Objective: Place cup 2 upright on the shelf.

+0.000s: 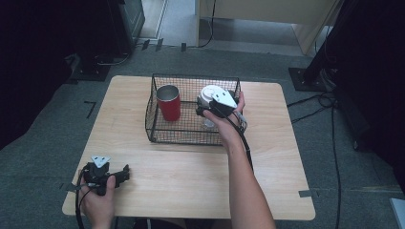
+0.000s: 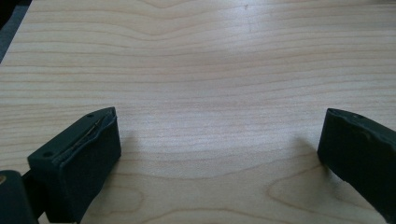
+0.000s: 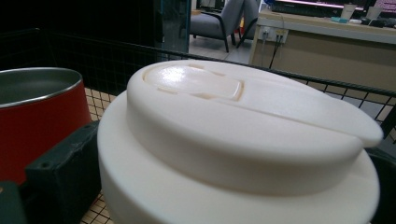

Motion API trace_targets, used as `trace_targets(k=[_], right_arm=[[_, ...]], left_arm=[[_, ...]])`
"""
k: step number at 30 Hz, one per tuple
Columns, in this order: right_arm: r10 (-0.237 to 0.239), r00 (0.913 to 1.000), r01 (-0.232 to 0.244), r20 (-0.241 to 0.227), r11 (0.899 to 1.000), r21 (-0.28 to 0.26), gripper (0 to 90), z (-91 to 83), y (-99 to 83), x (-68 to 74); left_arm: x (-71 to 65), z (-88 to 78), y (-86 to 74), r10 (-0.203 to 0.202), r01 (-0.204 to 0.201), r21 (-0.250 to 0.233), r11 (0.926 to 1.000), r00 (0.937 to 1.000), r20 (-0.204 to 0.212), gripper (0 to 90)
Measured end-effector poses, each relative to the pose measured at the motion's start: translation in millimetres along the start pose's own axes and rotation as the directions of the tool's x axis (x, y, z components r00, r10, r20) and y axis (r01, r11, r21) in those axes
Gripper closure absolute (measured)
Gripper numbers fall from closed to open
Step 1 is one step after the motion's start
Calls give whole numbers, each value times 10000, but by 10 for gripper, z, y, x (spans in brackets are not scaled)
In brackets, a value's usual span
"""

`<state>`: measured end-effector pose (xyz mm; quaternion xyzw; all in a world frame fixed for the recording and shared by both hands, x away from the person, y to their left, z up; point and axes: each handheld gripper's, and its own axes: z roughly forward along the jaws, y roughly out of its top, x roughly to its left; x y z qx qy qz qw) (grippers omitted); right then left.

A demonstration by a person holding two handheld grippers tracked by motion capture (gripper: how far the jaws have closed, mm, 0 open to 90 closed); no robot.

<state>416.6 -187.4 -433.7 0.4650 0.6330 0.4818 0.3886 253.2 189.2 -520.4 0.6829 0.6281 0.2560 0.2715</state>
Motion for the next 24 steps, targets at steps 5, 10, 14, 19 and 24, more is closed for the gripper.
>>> trace_targets(k=[5, 10, 14, 19, 24], right_arm=[[12, 10000, -12, -15, 10000, -23, 1, -9, 9, 0], [108, 9999, -108, 3, 9999, -75, 0, -19, 19, 5], [311, 9995, -310, 26, 9988, -375, 1, -42, 63, 4], [432, 9991, -433, -32, 9975, -564, 2, -68, 148, 23], [317, 9995, -317, -14, 9972, -673, 2, -100, 218, 35]], left_arm=[[0, 1, 0, -1, 1, -9, 10000, 10000, 1, 1], [0, 0, 0, -1, 1, -3, 10000, 10000, 0, 1], [0, 3, 2, 6, -6, -6, 10000, 10000, -1, 1], [0, 4, 4, 16, -16, 2, 10000, 10000, 2, 1], [-1, 4, 5, 12, -12, 2, 10000, 10000, 4, 1]])
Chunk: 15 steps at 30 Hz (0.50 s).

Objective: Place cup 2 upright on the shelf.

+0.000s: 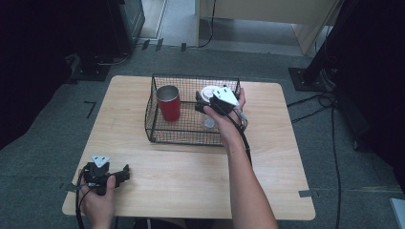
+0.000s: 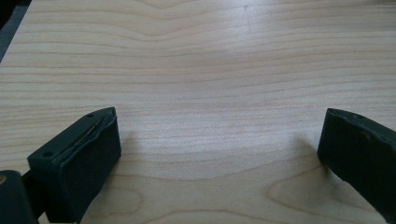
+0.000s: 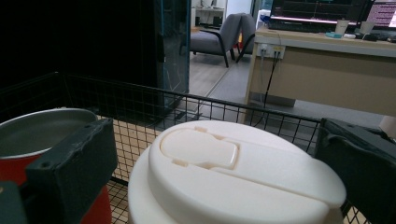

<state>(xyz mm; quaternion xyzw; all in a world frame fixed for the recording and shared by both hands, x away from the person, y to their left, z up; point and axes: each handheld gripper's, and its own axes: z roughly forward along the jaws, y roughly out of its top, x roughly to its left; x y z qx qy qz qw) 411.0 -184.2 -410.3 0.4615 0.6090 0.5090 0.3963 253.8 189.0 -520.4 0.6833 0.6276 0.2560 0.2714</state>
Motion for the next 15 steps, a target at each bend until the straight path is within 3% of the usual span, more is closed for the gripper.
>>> trace_targets(k=[10, 15], right_arm=[[64, 10000, -61, 73, 9994, -341, 2, -129, 126, -54], [157, 9998, -165, -139, 9978, -648, 2, -249, 197, -57]], left_arm=[[-1, 0, 0, -9, 9, -5, 10000, 10000, -2, 1], [0, 0, 0, -3, 3, 0, 10000, 10000, 0, 1]])
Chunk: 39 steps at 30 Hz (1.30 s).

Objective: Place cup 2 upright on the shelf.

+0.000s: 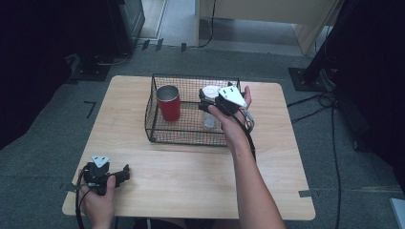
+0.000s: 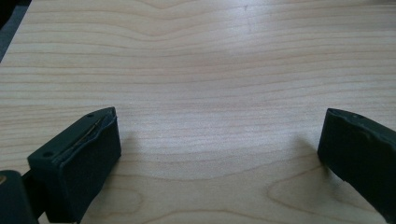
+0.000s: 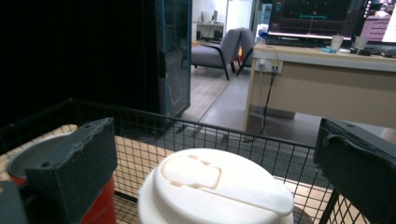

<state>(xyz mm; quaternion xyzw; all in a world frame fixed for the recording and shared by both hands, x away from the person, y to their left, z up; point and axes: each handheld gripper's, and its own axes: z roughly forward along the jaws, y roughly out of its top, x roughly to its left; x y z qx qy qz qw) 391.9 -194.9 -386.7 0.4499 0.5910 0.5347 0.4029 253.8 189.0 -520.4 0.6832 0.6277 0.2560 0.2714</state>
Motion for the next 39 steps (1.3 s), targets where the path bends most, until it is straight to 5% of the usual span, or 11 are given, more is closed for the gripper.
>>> trace_targets(k=[17, 39], right_arm=[[-80, 10000, 77, -52, 9988, -493, 2, -597, 91, -158], [-92, 9982, 118, 598, 9990, -435, 2, -1380, -269, -711]], left_arm=[[-3, 4, 3, -11, 11, -19, 10000, 10000, -2, 1], [-3, 3, 2, -1, 1, -3, 10000, 10000, -1, 1]])
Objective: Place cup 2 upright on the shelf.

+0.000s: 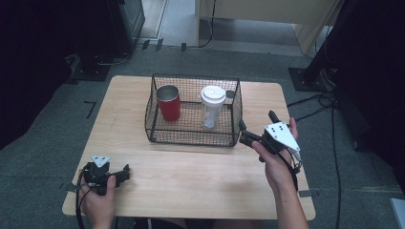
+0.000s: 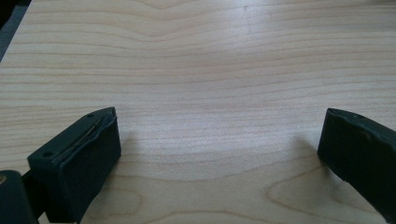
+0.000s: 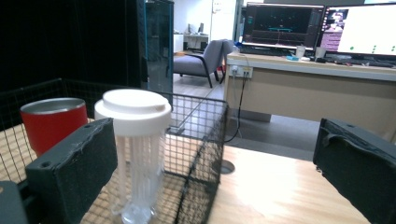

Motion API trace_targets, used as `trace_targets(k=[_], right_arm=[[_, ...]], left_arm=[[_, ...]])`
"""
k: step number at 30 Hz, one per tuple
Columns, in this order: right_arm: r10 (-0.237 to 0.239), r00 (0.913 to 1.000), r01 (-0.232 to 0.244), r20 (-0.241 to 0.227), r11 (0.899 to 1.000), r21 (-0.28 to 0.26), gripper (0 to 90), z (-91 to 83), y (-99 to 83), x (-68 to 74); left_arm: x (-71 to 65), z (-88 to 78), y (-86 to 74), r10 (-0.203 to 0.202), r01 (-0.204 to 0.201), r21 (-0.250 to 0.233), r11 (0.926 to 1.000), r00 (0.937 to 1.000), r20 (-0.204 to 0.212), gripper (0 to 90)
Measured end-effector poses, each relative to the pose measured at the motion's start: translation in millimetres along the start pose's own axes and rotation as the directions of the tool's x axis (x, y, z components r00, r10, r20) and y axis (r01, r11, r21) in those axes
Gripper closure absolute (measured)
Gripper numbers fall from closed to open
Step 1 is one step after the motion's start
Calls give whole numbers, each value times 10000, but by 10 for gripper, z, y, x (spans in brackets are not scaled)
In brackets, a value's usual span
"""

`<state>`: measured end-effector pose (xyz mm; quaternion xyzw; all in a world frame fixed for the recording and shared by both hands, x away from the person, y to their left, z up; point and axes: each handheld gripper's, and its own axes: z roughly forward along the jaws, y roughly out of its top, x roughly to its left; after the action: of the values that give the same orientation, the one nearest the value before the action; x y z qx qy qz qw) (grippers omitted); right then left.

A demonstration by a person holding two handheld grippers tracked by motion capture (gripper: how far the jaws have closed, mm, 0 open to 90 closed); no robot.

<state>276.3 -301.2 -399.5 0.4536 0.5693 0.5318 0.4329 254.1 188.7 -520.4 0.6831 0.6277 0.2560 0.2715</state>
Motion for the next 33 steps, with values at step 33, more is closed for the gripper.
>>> trace_targets(k=[33], right_arm=[[601, 9854, -798, 1590, 9894, 1210, 1, -818, -930, -773]], left_arm=[[-10, -1, 1, 97, -97, 14, 10000, 9999, 70, 1]])
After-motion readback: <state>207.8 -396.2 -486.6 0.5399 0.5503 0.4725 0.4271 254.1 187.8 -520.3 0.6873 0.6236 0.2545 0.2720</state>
